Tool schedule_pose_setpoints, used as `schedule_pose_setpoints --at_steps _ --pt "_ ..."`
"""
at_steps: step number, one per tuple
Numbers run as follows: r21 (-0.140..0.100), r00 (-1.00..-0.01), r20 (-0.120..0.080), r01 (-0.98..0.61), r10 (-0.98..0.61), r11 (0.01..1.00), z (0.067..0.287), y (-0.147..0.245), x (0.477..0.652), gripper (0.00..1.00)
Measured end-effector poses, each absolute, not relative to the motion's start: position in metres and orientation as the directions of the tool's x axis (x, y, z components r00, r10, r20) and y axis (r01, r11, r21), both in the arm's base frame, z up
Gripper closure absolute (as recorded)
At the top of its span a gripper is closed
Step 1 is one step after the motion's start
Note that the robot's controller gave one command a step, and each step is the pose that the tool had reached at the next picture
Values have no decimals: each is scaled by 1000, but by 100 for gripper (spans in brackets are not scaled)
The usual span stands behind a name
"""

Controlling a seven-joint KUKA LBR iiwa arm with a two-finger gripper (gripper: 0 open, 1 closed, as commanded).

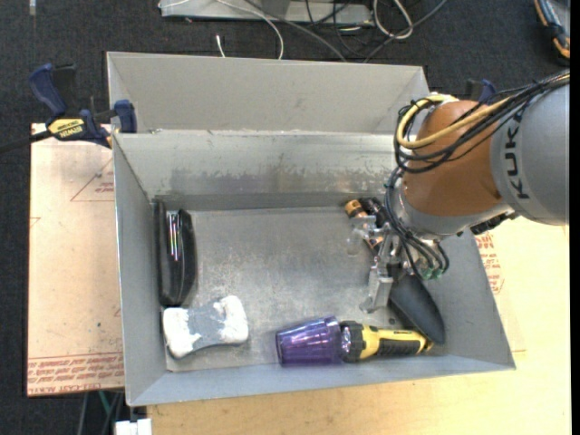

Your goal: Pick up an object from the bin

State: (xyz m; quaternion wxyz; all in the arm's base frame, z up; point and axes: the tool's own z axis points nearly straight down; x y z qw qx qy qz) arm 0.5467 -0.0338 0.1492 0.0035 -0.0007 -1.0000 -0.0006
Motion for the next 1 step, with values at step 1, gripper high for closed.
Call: schedule_pose_setpoints --at_steps 1 --pt "1 -1000 -1 0 0 1000 154 -34 549 0"
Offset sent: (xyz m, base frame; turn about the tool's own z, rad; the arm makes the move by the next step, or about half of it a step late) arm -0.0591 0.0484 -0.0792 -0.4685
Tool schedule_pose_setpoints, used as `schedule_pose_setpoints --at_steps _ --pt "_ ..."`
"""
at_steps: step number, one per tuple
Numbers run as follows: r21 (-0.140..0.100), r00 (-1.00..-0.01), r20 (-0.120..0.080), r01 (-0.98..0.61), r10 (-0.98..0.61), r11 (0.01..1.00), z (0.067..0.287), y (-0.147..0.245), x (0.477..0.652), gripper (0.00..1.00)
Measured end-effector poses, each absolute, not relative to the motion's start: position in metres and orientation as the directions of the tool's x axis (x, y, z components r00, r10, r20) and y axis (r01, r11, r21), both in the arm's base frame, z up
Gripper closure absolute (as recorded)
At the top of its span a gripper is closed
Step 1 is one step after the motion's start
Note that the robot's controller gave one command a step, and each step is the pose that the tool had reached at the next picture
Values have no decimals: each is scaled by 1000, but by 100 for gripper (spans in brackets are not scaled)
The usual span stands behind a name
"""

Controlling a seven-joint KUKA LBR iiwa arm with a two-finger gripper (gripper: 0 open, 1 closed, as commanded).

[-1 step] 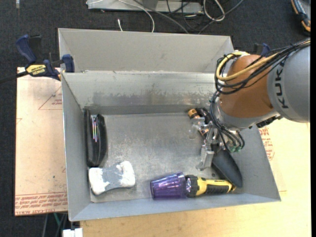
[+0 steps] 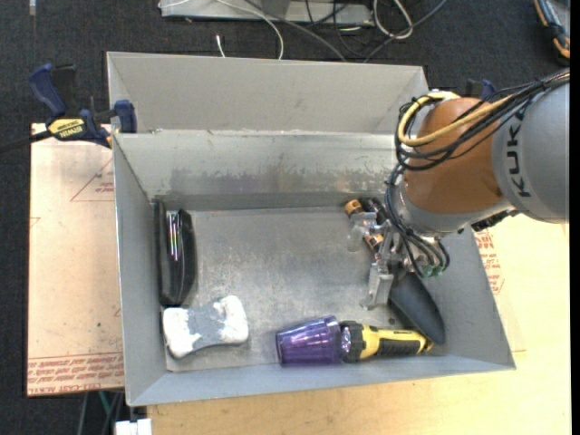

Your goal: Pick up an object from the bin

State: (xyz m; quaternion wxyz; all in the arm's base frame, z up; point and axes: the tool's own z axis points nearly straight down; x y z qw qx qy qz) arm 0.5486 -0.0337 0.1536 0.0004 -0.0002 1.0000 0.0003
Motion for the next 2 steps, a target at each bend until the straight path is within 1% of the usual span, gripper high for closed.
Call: schedule_pose_setpoints --at_steps 1,2 --pt "-9 -898 -12 -440 -440 898 90 7 503 0" --pt "1 -941 -3 -339 -339 941 136 10 480 0"
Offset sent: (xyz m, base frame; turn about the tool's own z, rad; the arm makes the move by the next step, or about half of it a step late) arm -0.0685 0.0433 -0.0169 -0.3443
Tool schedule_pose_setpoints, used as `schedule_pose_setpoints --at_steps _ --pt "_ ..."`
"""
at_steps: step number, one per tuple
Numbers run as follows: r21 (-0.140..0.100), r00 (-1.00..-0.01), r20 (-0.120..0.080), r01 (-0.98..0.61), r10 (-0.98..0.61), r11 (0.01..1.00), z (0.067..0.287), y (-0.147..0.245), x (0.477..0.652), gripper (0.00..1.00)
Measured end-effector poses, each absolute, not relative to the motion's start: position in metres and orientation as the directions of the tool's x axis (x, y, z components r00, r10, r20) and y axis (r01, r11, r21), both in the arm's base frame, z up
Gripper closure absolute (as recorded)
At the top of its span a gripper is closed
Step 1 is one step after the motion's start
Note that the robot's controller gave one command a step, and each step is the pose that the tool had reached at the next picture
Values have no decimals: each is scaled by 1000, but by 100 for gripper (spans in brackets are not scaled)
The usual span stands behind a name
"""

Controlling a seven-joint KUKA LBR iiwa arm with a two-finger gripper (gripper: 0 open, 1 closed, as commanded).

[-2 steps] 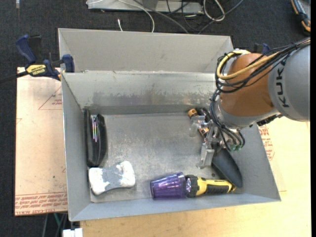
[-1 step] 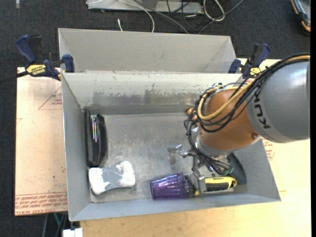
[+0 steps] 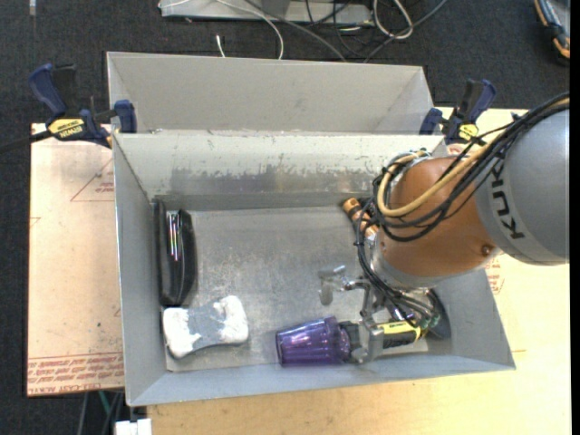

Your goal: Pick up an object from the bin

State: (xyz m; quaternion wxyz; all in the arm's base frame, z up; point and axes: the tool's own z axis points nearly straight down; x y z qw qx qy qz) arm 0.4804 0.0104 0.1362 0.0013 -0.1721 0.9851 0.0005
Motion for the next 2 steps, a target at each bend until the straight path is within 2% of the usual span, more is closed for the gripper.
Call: schedule_pose_setpoints --at_steps 1,2 --pt "-5 -819 -11 -573 -573 819 113 54 479 0" --pt "-9 -884 -27 -467 -467 884 74 52 487 0"
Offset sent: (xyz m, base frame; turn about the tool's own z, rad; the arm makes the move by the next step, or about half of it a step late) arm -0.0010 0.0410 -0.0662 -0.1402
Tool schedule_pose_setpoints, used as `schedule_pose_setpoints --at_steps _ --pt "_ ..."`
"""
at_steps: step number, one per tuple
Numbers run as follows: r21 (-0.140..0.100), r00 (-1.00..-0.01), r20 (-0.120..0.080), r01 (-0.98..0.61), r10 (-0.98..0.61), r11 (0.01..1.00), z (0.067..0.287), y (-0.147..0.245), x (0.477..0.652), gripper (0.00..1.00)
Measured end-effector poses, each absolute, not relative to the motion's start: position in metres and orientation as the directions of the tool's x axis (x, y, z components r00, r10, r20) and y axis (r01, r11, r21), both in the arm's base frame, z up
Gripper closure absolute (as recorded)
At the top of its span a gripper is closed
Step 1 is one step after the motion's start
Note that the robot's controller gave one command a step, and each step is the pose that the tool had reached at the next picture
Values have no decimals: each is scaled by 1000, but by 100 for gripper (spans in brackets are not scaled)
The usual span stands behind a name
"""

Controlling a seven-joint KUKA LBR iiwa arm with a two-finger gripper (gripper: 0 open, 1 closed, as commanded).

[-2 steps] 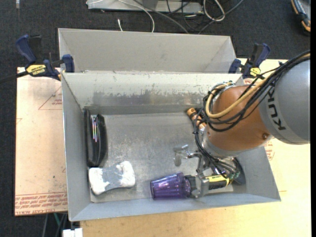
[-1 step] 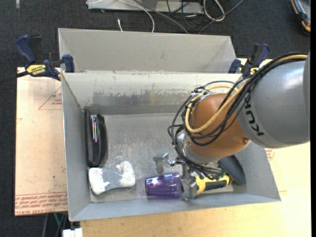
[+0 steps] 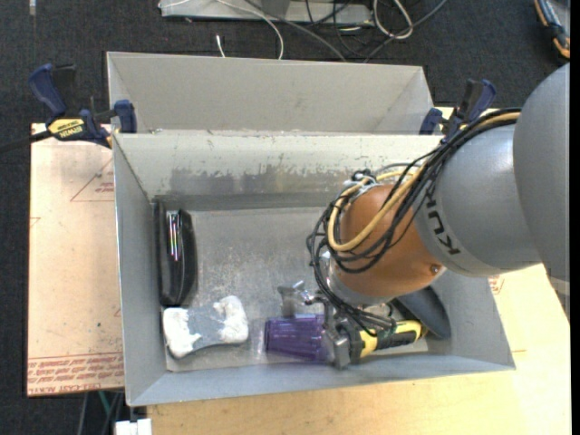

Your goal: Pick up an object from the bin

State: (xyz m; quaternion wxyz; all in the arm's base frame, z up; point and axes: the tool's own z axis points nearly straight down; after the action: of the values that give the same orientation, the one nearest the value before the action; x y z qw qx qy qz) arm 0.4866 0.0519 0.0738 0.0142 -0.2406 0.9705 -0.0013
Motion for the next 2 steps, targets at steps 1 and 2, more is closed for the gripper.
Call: schedule_pose_setpoints --at_steps 1,2 --pt "-9 -811 -17 -585 -585 811 72 65 483 100" --pt "-9 -809 -18 -587 -587 810 72 65 483 100"
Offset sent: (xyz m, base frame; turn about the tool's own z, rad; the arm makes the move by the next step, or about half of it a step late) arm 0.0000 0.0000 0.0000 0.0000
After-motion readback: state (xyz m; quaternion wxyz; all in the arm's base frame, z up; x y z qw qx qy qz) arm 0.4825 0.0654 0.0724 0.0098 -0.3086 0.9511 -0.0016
